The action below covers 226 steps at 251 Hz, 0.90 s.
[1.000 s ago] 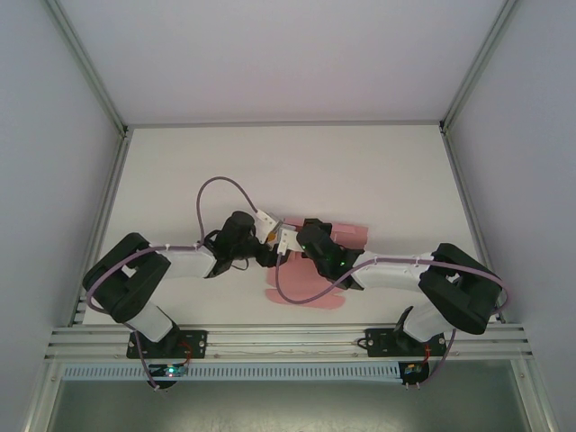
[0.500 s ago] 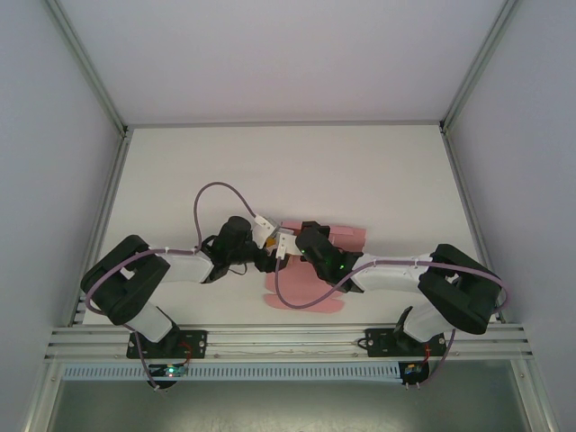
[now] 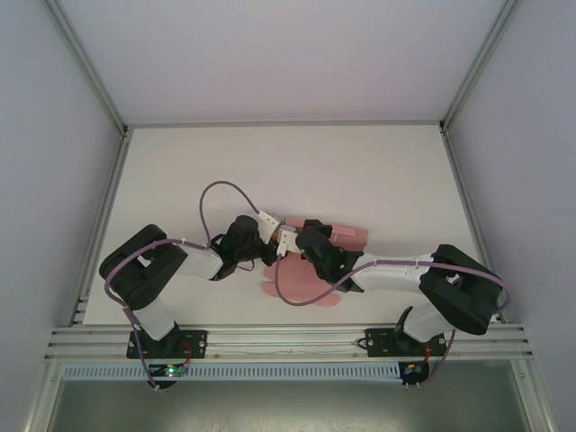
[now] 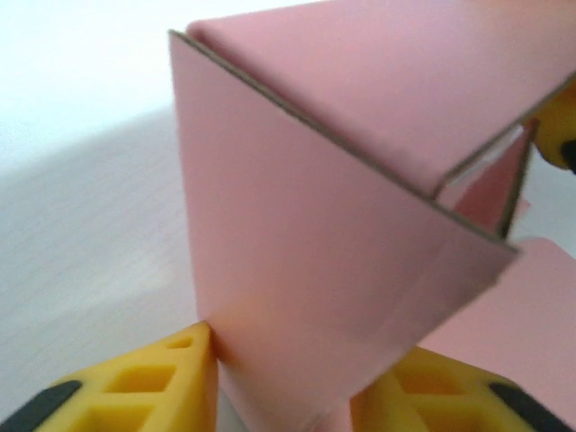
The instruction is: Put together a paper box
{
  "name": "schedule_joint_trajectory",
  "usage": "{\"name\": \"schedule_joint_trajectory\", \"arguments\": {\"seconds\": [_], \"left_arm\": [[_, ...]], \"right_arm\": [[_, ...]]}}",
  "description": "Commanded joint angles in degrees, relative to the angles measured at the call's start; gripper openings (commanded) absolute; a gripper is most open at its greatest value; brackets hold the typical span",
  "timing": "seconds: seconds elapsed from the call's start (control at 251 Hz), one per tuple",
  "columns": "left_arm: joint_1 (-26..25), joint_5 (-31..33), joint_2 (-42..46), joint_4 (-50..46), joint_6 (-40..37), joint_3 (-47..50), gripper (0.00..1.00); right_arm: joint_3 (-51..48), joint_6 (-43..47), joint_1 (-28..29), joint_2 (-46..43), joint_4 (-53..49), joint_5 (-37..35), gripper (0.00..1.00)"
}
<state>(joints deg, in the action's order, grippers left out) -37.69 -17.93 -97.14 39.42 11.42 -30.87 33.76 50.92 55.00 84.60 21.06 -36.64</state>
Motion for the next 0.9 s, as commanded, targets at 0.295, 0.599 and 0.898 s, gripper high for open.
{"name": "schedule_joint_trajectory", "arguments": {"seconds": [0.295,0.599,0.898], "left_arm": [[-2.87,22.41,0.29,4.65,0.09,-1.01,0.22],[-6.39,49.34,-4.64,3.61,10.01,-3.03,0.00],[-7.48,68.79,-8.49,-11.94,22.48,-7.26,0.00]], "right_arm": [[0.72,-6.25,2.92,0.95,-11.31,8.12,0.00],[2.71,-12.42,3.12,-0.90,-19.59,9.65,0.00],[3.71,-16.46,2.99,-2.81,-24.65,12.97,0.00]]}}
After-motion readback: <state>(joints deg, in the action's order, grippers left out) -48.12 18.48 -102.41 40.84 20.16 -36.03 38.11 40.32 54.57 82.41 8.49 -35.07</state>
